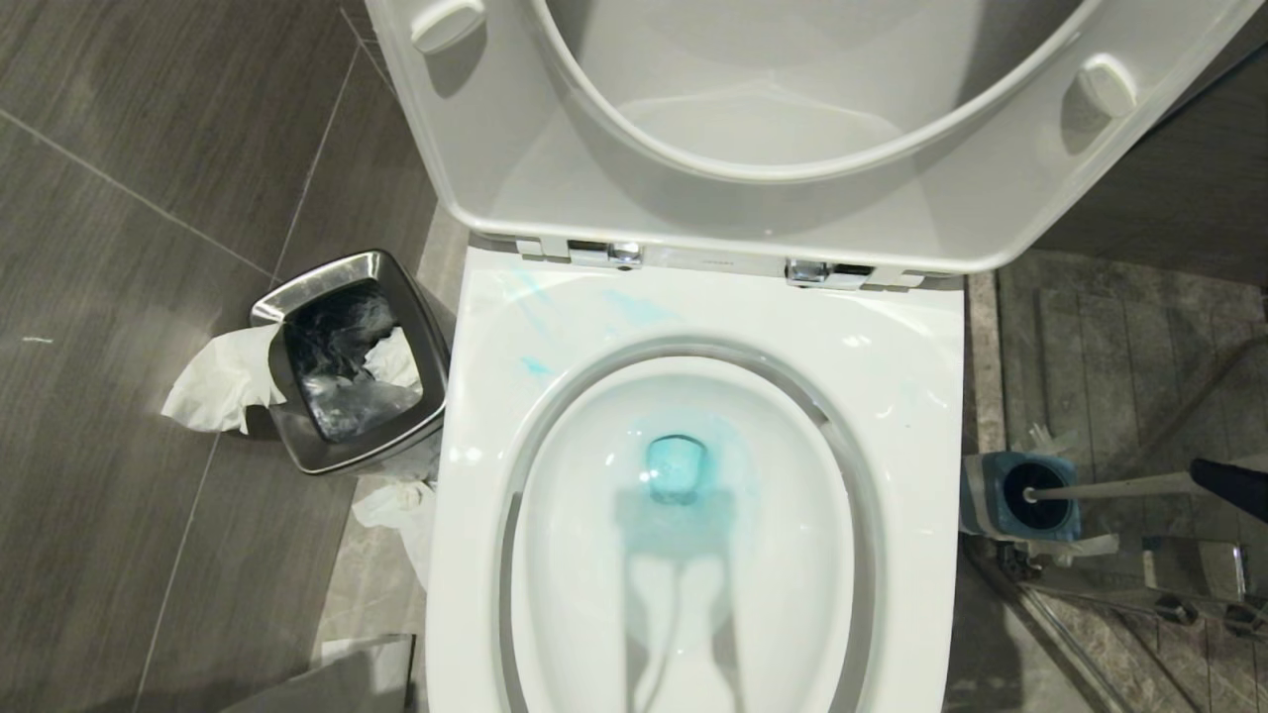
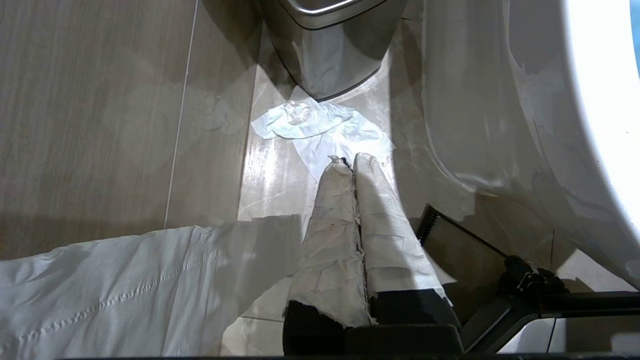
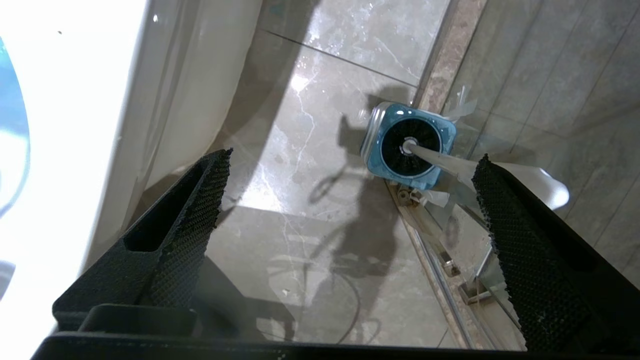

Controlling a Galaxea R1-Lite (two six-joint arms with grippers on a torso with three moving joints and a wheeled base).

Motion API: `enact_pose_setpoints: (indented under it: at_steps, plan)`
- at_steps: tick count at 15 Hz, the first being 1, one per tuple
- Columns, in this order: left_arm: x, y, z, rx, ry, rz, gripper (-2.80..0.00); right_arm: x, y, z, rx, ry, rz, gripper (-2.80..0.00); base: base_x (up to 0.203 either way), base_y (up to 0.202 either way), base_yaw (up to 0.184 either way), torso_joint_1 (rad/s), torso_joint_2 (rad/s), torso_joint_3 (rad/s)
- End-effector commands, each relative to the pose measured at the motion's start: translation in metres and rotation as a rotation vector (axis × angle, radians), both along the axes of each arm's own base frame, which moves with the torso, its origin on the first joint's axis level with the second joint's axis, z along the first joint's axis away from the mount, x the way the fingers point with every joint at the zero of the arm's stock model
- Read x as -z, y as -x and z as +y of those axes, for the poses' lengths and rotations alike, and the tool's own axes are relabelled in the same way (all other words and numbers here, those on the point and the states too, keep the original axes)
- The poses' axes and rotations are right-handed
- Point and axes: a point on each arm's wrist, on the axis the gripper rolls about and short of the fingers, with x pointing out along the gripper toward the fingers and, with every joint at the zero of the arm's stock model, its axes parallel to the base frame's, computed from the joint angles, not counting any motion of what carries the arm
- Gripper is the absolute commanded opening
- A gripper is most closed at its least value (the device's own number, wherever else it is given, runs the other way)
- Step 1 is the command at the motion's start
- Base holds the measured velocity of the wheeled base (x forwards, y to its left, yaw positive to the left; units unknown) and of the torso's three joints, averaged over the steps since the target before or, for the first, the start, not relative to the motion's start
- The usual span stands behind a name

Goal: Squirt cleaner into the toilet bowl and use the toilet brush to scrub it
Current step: Scrub the toilet bowl

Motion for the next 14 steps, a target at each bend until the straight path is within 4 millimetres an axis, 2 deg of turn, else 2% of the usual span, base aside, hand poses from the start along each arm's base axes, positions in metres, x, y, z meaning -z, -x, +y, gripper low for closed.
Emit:
enact_pose_setpoints:
  at_steps: [1, 8, 9, 14]
  plan:
    - [0.0000, -0.0001, 0.0000, 0.000, 0.000, 0.002, -2.80, 0.0014, 0.0007, 0.0001, -0.001, 0.002, 0.003, 0.00, 0.000, 0.000, 0.000, 0.000, 0.00, 0.000]
    - [0.0000, -0.0001, 0.0000, 0.000, 0.000, 0.002, -2.80, -0.0019, 0.0040, 0.0011, -0.011, 0.012, -0.027, 0.00, 0.000, 0.000, 0.000, 0.000, 0.00, 0.000]
    - [0.0000, -0.0001, 0.0000, 0.000, 0.000, 0.002, -2.80, -0.0033, 0.0024, 0.0008, -0.011, 0.019, -0.052, -2.80, 0.000, 0.000, 0.000, 0.000, 0.00, 0.000]
    - [0.0000, -0.0001, 0.0000, 0.000, 0.000, 0.002, -2.80, -0.0023, -0.0001, 0.0002, -0.013, 0.026, -0.052, -2.80, 0.000, 0.000, 0.000, 0.000, 0.00, 0.000]
